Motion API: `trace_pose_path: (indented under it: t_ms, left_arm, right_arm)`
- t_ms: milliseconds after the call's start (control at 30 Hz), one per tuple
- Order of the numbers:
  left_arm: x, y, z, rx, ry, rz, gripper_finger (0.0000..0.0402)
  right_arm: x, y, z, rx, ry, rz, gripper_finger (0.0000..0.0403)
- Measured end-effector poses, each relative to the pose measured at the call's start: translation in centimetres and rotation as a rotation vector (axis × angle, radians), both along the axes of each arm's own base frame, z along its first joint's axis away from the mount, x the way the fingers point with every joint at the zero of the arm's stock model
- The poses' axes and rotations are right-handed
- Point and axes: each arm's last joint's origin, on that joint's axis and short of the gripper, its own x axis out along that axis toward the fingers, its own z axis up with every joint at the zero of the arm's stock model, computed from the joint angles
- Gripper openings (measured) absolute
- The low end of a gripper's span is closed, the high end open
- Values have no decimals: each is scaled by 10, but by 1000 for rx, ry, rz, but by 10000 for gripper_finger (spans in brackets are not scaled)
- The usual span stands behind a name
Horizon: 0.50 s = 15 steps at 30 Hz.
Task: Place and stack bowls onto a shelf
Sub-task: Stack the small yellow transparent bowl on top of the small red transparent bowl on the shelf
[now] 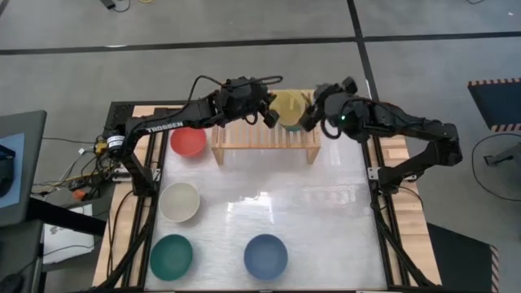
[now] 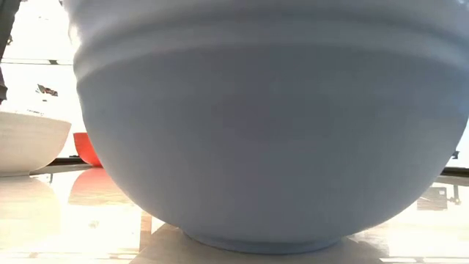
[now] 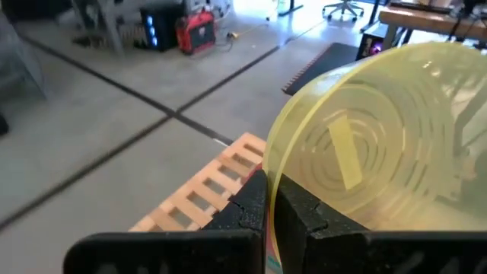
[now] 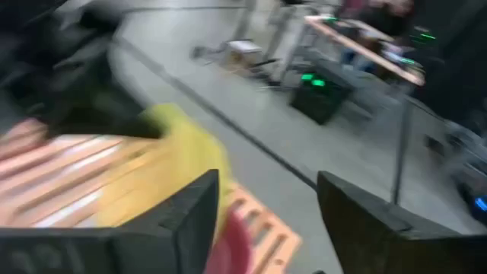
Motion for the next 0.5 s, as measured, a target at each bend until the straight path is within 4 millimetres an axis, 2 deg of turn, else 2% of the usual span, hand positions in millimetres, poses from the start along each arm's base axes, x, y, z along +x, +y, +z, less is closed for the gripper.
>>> trace_pose_path:
  t_ms: [100, 267, 300, 500]
  left_arm:
    - [-5, 13, -1, -73, -38, 8, 1]
    - [-8, 37, -11, -213, -55, 12, 1]
    - [-4, 41, -14, -230, -35, 15, 0]
    - [22, 55, -2, -257, 93, -41, 0]
  right_arm:
    - [-13, -7, 7, 8, -68, -61, 275]
    - [-32, -17, 21, -1, -165, -117, 281]
    - [-34, -18, 23, -3, -182, -123, 281]
    - [-54, -25, 30, 23, -247, -140, 281]
